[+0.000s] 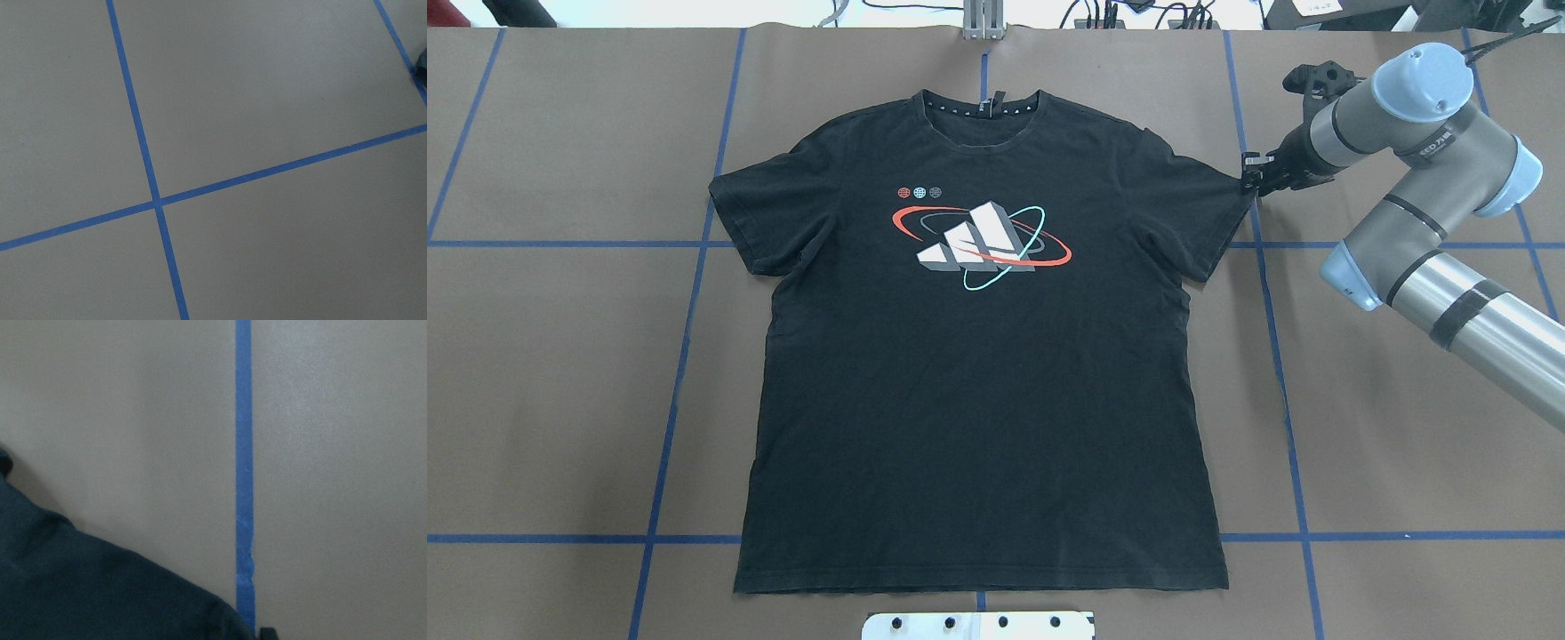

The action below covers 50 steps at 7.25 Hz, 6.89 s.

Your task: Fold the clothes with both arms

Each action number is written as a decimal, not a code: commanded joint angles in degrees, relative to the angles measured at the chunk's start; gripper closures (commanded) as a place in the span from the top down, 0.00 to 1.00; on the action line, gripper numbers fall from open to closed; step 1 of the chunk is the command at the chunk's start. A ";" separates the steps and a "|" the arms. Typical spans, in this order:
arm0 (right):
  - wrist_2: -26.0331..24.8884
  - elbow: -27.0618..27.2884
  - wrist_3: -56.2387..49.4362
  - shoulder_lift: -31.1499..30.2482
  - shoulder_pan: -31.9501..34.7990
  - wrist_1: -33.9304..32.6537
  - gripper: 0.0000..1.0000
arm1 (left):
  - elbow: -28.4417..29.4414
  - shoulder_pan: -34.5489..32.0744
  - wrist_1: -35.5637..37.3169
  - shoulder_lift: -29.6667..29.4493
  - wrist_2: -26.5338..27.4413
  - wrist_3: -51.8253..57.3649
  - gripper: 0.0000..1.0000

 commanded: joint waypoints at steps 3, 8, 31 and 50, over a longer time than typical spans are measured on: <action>1.54 5.43 0.19 -1.65 0.67 0.24 0.00 | 0.12 0.00 0.00 0.00 -0.02 -0.09 1.00; 5.16 13.99 0.45 -9.15 0.50 0.60 0.00 | 0.12 0.00 0.09 0.00 0.06 0.00 1.00; -4.87 37.98 20.75 -8.76 -12.25 -20.51 0.99 | 15.51 23.46 -1.67 -29.74 3.91 -23.11 0.99; -5.74 42.39 25.50 -13.70 -13.13 -20.07 0.97 | 48.37 29.62 -25.05 -45.35 8.94 -32.61 0.35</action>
